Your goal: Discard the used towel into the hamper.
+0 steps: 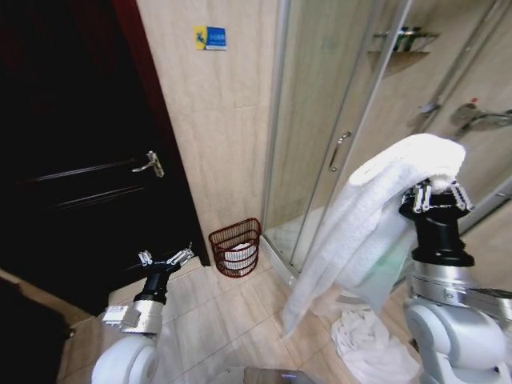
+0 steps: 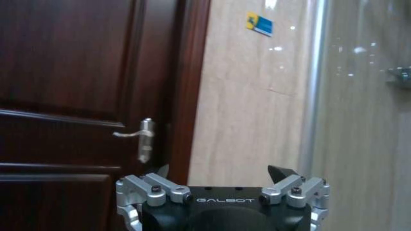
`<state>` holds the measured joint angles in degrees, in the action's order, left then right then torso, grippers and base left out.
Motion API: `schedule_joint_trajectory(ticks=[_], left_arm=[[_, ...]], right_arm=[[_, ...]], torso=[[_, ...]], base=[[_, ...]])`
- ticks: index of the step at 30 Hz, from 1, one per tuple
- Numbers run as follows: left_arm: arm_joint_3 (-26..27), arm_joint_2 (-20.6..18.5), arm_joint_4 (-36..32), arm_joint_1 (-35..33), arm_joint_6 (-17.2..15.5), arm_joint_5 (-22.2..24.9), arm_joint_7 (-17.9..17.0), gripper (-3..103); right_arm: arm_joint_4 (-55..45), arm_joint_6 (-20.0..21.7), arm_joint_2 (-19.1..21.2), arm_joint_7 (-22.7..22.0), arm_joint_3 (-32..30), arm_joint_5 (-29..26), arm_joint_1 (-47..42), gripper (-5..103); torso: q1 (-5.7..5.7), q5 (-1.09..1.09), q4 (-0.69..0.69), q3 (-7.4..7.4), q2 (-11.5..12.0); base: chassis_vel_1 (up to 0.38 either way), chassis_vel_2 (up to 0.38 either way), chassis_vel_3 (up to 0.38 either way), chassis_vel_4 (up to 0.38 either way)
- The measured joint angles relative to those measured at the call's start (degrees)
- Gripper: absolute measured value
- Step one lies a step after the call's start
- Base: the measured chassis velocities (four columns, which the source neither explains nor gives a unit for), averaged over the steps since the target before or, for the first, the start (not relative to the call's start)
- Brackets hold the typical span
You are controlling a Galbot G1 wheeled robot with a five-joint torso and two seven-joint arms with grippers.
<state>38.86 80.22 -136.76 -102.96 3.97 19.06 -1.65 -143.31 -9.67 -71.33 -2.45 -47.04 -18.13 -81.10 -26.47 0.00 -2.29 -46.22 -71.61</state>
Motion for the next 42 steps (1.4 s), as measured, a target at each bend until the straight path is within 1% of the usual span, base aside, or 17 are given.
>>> schedule_joint_trajectory(ticks=[8, 18, 21, 42], left_arm=[[0.0, -0.01, -0.01, 0.0, 0.0, 0.0, 0.0, 100], [0.0, 0.0, 0.0, 0.0, 0.0, 0.0, 0.0, 100], [0.0, 0.0, 0.0, 0.0, 0.0, 0.0, 0.0, 100], [0.0, 0.0, 0.0, 0.0, 0.0, 0.0, 0.0, 100]], right_arm=[[0.0, -0.01, -0.65, -0.15, -0.64, 1.51, -0.2, 13], [0.02, -0.05, -0.93, -0.16, -0.6, 1.64, -0.11, 13], [0.04, -0.34, -0.91, -0.16, -0.33, 1.43, 0.11, 13], [0.08, -0.83, -0.37, 0.27, -0.15, 1.22, 1.03, 13]], torso=[[0.0, -0.01, 0.0, 0.0, 0.0], [0.0, 0.0, -0.03, 0.0, 0.0], [0.0, 0.0, 0.01, 0.0, 0.0], [0.0, -0.01, 0.0, 0.0, 0.0]], base=[[0.098, 0.094, 0.094, 0.099], [0.113, 0.108, 0.086, 0.088], [0.06, 0.067, -0.038, -0.035], [0.018, 0.017, -0.017, -0.018]])
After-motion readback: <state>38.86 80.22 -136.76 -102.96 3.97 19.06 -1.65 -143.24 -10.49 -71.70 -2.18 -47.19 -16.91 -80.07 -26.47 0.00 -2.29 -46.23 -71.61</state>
